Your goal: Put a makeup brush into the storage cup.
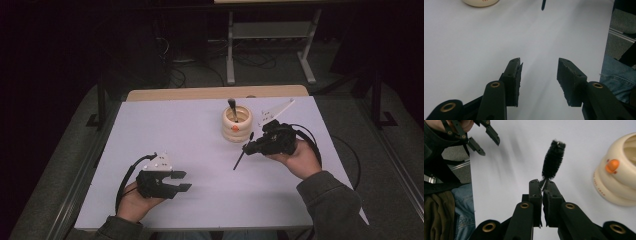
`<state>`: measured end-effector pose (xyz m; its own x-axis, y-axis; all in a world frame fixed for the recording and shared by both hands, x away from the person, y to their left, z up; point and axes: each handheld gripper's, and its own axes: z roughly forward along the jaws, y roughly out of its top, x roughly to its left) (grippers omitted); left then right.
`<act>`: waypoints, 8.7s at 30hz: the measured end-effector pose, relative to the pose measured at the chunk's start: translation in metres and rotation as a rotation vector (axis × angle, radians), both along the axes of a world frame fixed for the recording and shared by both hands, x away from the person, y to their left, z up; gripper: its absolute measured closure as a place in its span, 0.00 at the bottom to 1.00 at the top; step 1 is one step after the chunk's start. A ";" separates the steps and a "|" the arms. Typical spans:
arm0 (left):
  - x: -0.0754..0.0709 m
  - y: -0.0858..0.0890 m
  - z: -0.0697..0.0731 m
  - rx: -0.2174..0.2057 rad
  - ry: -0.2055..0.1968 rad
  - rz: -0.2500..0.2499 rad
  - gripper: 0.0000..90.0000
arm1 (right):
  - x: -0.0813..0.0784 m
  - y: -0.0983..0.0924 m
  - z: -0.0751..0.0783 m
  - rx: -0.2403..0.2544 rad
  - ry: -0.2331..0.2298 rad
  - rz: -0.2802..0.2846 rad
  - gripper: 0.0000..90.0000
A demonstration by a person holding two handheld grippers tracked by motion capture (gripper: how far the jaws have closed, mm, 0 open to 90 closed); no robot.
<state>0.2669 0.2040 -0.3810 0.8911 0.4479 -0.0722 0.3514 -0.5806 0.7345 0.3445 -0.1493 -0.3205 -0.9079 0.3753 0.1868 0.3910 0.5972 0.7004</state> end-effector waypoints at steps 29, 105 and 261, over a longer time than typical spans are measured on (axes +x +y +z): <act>0.001 0.014 0.004 -0.029 -0.007 0.047 0.57 | 0.053 -0.014 0.048 -0.007 -0.037 -0.128 0.94; 0.004 0.019 0.004 -0.015 -0.022 0.069 0.48 | 0.132 -0.010 0.012 -0.019 0.010 -0.452 0.94; 0.009 0.043 -0.006 -0.048 -0.050 0.229 0.30 | -0.032 -0.047 -0.079 0.075 -0.088 -0.459 0.26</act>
<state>0.2756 0.2469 -0.3868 0.7694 0.6363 -0.0565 0.4327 -0.4541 0.7788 0.3128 -0.1960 -0.3992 -0.6650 0.7299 0.1582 0.5395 0.3230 0.7776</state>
